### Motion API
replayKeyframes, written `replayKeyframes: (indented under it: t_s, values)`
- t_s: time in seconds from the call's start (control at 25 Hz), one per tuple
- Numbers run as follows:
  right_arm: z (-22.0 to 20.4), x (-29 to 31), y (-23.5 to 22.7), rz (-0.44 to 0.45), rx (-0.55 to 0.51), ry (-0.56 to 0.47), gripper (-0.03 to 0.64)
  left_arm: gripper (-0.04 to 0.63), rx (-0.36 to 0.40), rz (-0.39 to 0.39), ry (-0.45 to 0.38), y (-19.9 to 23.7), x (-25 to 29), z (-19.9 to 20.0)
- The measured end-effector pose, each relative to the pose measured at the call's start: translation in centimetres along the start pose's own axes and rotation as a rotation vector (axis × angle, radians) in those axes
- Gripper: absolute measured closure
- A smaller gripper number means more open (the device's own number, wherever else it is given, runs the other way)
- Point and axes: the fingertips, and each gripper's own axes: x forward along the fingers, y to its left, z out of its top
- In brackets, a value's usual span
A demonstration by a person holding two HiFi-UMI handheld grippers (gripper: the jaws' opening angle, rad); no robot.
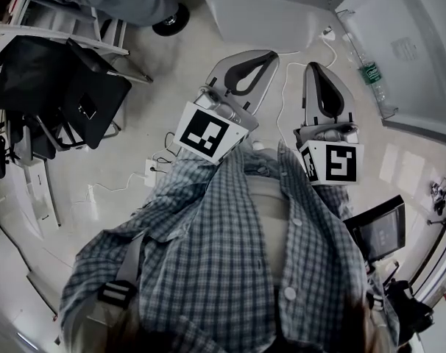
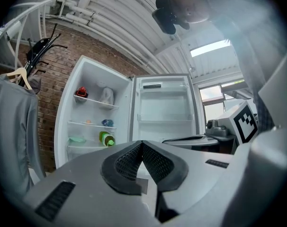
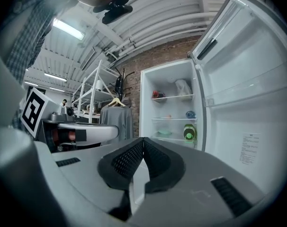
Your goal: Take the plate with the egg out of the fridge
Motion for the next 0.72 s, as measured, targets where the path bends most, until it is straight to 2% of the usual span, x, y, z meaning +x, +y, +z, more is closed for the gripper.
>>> replayKeyframes:
  t_s: [0.72]
  values:
    - [0.2,10.5,1.2,0.035,-0.042,0.031,0.611,0.589,-0.014,0.008,-0.029,10.0,2.4,-0.1]
